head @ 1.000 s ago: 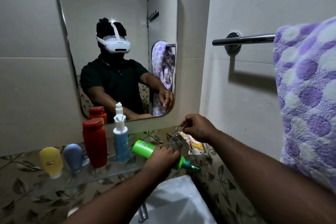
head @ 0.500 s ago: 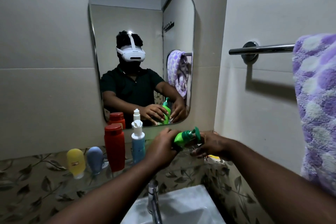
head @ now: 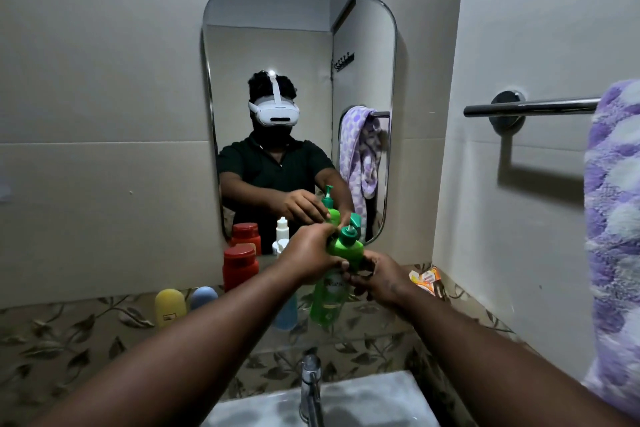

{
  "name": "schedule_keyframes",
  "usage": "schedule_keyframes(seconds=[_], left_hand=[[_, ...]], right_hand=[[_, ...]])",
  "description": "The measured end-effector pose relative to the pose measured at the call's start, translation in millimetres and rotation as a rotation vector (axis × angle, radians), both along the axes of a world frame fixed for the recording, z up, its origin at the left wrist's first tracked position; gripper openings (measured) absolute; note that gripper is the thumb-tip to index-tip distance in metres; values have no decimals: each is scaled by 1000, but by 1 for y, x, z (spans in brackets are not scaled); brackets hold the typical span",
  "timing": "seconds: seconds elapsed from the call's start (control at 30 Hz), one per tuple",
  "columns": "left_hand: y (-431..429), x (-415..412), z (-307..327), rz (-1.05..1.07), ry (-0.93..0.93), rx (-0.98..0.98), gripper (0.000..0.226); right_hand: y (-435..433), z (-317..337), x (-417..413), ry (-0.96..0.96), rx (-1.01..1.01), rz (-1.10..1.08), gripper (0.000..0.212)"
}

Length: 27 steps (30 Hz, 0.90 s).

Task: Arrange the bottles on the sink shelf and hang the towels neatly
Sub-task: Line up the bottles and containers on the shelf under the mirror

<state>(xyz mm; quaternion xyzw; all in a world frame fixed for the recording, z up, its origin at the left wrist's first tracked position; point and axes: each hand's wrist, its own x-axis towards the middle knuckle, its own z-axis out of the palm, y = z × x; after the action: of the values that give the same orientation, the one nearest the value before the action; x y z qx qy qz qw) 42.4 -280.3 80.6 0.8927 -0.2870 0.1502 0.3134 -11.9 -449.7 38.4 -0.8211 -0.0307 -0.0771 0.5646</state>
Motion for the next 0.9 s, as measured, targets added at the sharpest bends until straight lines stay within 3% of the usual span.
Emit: schedule_keyframes(seconds=[0.43,0.9], left_hand=[[18,27,55,-20,15,152,46],[21,40,59,-6,85,212,37]], right_hand=[[6,0,26,-27,-58,36,35],[-5,6,44,-12,-140,105,32]])
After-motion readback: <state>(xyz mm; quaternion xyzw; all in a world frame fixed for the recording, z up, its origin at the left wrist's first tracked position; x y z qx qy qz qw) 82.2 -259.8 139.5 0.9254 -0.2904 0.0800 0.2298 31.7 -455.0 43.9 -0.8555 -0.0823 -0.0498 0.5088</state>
